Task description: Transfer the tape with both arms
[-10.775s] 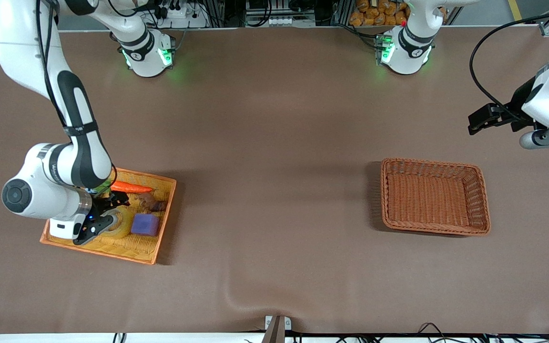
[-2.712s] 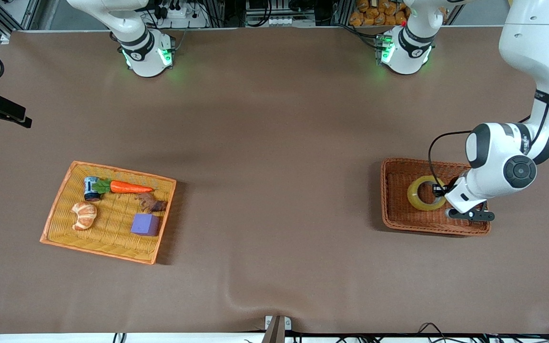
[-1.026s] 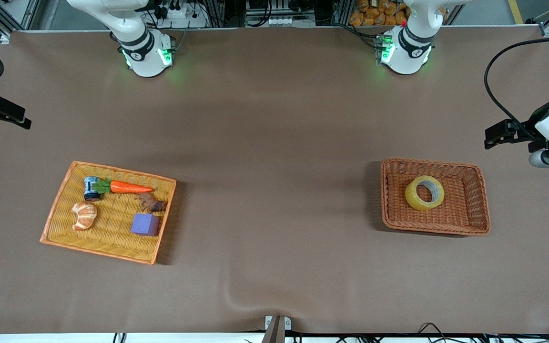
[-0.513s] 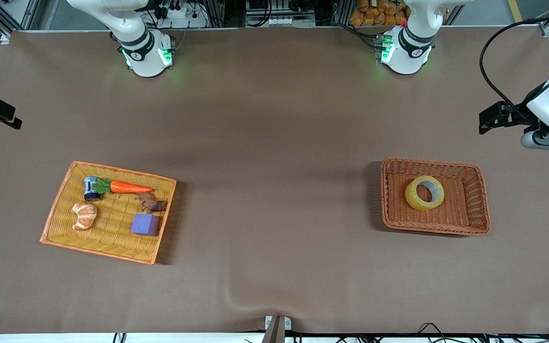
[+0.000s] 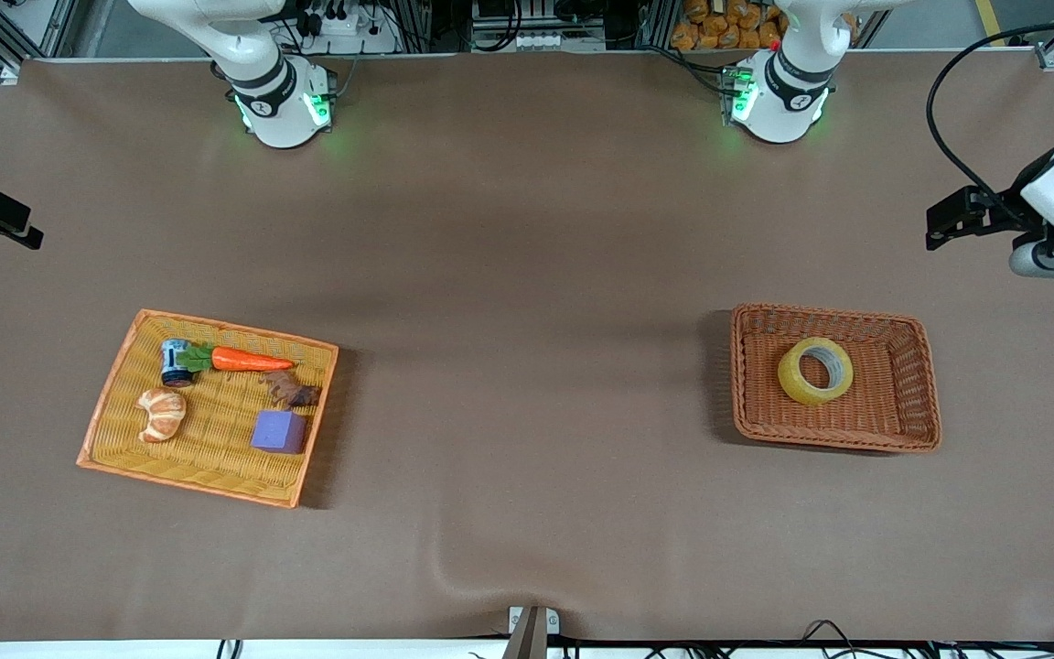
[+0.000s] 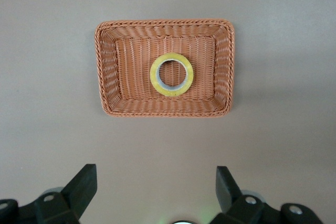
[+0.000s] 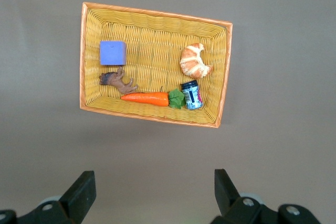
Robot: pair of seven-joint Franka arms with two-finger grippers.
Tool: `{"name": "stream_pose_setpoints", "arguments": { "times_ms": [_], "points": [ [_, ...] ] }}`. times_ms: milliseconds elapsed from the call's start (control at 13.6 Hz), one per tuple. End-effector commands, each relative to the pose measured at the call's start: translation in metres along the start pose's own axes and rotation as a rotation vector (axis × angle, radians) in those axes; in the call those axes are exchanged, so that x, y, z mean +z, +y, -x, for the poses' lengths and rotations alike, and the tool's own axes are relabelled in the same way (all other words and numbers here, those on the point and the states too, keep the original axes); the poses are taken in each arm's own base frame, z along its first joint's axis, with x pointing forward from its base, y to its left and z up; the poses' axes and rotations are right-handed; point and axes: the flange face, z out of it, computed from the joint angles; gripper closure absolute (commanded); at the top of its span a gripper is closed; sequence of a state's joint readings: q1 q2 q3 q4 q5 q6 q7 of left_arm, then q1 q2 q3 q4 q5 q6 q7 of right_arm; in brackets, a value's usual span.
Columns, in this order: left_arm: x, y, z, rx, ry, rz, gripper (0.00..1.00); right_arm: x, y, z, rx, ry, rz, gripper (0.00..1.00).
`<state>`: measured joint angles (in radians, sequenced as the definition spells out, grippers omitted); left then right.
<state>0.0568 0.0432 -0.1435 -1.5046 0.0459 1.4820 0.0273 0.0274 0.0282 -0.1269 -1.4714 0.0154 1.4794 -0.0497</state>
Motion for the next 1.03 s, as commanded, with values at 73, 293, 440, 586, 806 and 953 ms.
{"name": "stream_pose_setpoints", "arguments": {
  "times_ms": [73, 293, 440, 586, 806, 953],
  "points": [
    [-0.012, 0.002, 0.012, -0.009, 0.016, 0.014, 0.00, -0.006, -0.003, 0.005, 0.012, 0.004, -0.010, 0.00],
    [-0.015, -0.004, 0.013, -0.022, 0.019, 0.019, 0.00, -0.005, -0.003, 0.004, 0.010, 0.002, -0.010, 0.00],
    [-0.014, -0.003, 0.015, -0.020, 0.006, 0.021, 0.00, -0.006, -0.002, 0.005, 0.013, 0.002, -0.010, 0.00],
    [-0.013, -0.005, 0.014, -0.021, 0.004, 0.020, 0.00, -0.005, -0.003, 0.004, 0.013, 0.002, -0.010, 0.00],
    [-0.010, -0.007, 0.012, -0.025, -0.002, 0.022, 0.00, -0.005, -0.001, 0.004, 0.015, 0.002, -0.010, 0.00],
    [-0.011, -0.009, 0.012, -0.026, 0.002, 0.022, 0.00, -0.006, -0.002, 0.005, 0.013, 0.002, -0.010, 0.00]
  ]
}}
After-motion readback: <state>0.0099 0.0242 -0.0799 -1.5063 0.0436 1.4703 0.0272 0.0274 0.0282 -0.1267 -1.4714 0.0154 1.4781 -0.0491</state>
